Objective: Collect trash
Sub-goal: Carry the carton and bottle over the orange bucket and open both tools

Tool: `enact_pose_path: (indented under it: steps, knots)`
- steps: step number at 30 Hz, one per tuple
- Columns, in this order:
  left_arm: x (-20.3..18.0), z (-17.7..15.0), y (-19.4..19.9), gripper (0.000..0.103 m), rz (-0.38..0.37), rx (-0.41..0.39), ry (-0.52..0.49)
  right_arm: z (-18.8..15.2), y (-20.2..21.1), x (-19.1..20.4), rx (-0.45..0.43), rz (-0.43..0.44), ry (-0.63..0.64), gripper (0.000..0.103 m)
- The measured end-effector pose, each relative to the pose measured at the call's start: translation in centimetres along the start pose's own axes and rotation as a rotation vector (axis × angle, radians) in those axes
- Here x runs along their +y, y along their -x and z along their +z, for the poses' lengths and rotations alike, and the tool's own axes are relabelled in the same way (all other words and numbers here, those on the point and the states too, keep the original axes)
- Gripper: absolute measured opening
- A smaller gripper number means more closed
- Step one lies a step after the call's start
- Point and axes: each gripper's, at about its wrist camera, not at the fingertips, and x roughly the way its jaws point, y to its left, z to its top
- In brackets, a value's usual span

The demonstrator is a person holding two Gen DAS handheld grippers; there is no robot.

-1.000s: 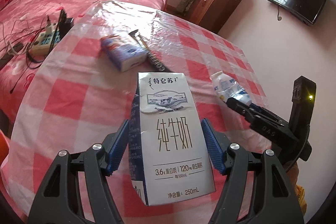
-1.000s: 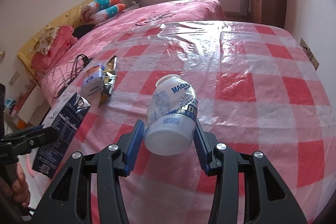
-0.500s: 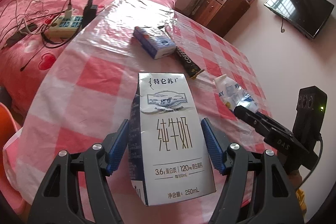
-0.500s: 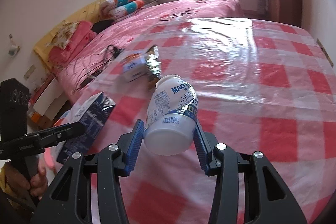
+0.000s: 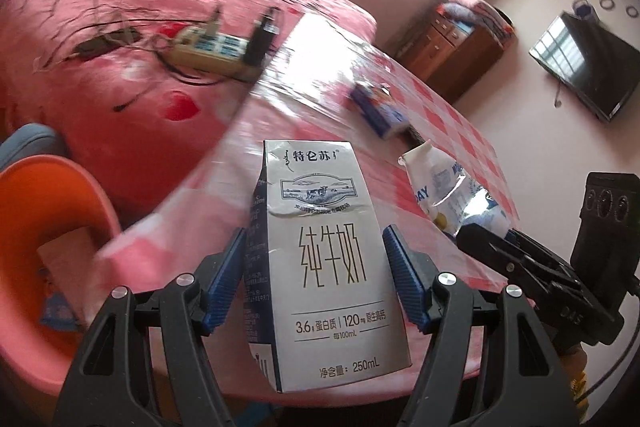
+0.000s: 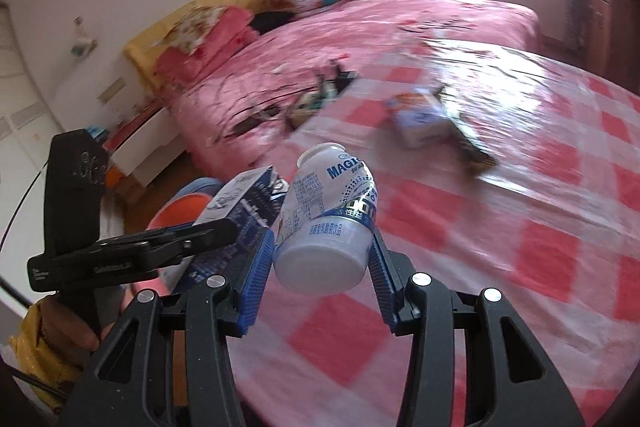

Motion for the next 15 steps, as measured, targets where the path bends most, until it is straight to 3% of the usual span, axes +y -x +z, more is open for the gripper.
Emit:
enact_pose_path:
  steps: [15]
  knots:
    - [14.1,-1.9,6.5,0.069,0.204,-0.102,0.257,2.8,-9.0,14.8,0.115,0.206,0.262,0.048]
